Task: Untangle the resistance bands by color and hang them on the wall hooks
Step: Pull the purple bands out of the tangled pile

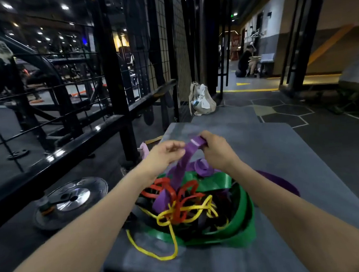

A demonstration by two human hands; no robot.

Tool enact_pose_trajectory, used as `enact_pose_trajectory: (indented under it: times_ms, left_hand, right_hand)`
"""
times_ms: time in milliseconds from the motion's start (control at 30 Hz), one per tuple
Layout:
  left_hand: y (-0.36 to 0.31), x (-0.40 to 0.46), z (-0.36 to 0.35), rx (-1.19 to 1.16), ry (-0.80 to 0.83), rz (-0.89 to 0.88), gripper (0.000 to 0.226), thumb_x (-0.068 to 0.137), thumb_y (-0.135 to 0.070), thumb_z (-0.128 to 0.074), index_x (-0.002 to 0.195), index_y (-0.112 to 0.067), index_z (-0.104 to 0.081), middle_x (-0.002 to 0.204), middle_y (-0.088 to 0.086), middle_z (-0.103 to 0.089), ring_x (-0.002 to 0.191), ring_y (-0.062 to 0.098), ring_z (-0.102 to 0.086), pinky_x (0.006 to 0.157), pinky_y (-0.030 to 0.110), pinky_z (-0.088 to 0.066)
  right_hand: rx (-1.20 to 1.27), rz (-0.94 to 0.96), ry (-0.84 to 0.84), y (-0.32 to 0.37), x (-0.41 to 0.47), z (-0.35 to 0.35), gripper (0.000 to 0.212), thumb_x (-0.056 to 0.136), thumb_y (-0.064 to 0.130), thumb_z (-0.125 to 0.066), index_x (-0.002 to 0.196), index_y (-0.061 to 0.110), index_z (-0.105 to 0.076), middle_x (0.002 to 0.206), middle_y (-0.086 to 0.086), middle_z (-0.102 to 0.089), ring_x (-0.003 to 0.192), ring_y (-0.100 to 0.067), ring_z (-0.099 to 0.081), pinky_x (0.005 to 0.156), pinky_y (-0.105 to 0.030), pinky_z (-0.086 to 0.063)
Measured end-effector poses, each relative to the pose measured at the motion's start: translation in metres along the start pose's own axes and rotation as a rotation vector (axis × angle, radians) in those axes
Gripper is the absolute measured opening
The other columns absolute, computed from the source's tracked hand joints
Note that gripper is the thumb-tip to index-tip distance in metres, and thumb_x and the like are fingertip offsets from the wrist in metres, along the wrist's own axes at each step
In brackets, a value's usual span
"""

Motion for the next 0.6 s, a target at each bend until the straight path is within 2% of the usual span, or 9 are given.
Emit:
enact_pose_trajectory:
  times_ms: [67,133,200,267,333,400,500,600]
  left_hand:
    - [0.030,-0.014,-0.002,0.101,0.013,0.044,0.024,0.086,-0.003,-0.061,0.109,-0.006,-0.055,0.083,-0.006,-0.053,0.068,-0.007,-0.055,0.065,0.002,-0.041]
    - [0.064,-0.028,0.001,0.323,0.003,0.087,0.034,0.080,-0.011,-0.072,0.107,-0.011,-0.051,0.088,-0.004,-0.049,0.084,0.008,-0.052,0.067,0.008,-0.039]
    - [0.095,-0.039,0.009,0.505,-0.052,0.134,0.048,0.071,-0.018,-0.080,0.104,-0.016,-0.045,0.101,0.001,-0.041,0.098,0.018,-0.048,0.080,0.020,-0.041]
    - [0.115,-0.048,0.016,0.553,-0.091,0.188,0.055,0.068,-0.022,-0.082,0.107,-0.014,-0.045,0.108,0.004,-0.036,0.102,0.021,-0.048,0.089,0.028,-0.042]
    - [0.123,-0.053,0.016,0.564,-0.072,0.204,0.055,0.071,-0.024,-0.079,0.115,-0.010,-0.049,0.108,0.004,-0.040,0.098,0.018,-0.048,0.087,0.025,-0.040]
    - [0.126,-0.055,0.015,0.592,-0.040,0.195,0.048,0.075,-0.025,-0.077,0.114,-0.012,-0.054,0.106,0.003,-0.042,0.094,0.016,-0.047,0.085,0.024,-0.038]
    - [0.122,-0.055,0.016,0.586,-0.047,0.154,0.031,0.074,-0.020,-0.078,0.091,-0.018,-0.053,0.093,0.002,-0.044,0.086,0.018,-0.047,0.075,0.026,-0.037]
    - [0.105,-0.048,0.027,0.476,-0.122,0.068,0.034,0.075,-0.008,-0.075,0.072,-0.022,-0.044,0.069,-0.003,-0.044,0.064,0.013,-0.043,0.062,0.023,-0.034]
  right_hand:
    - [0.004,-0.109,-0.035,-0.018,-0.005,0.006,0.020,0.092,0.002,-0.041,0.108,0.001,-0.053,0.107,-0.020,-0.062,0.100,-0.035,-0.056,0.060,-0.025,-0.024]
    - [0.009,-0.216,-0.090,-0.037,-0.010,0.016,0.020,0.092,0.002,-0.040,0.109,-0.003,-0.051,0.110,-0.024,-0.060,0.102,-0.037,-0.055,0.064,-0.030,-0.028]
    - [-0.005,-0.284,-0.135,-0.052,-0.014,0.025,0.022,0.091,-0.001,-0.039,0.110,-0.007,-0.048,0.113,-0.029,-0.057,0.105,-0.040,-0.052,0.073,-0.035,-0.033]
    - [-0.037,-0.327,-0.149,-0.063,-0.019,0.030,0.023,0.089,-0.003,-0.040,0.111,-0.009,-0.047,0.115,-0.031,-0.054,0.108,-0.042,-0.050,0.078,-0.037,-0.035]
    - [-0.075,-0.355,-0.127,-0.069,-0.025,0.027,0.026,0.089,-0.003,-0.041,0.114,-0.009,-0.046,0.117,-0.032,-0.052,0.110,-0.043,-0.048,0.084,-0.038,-0.037]
    - [-0.109,-0.353,-0.101,-0.073,-0.029,0.022,0.025,0.089,-0.001,-0.042,0.113,-0.010,-0.048,0.114,-0.031,-0.054,0.111,-0.043,-0.048,0.085,-0.039,-0.037]
    - [-0.215,-0.317,-0.004,-0.076,-0.034,0.014,0.028,0.083,0.002,-0.051,0.109,-0.004,-0.052,0.113,-0.027,-0.055,0.111,-0.041,-0.048,0.085,-0.037,-0.041]
    - [-0.356,-0.243,0.212,-0.068,-0.041,0.000,0.056,0.079,0.011,-0.062,0.131,0.005,-0.043,0.130,-0.018,-0.042,0.123,-0.037,-0.039,0.099,-0.036,-0.037]
Point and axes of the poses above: each hand's wrist, its own x-axis towards the middle knuckle, its own z-axis out of the back of the hand, y = z × x, the point moved 8 cm from there along x, towards the middle knuckle
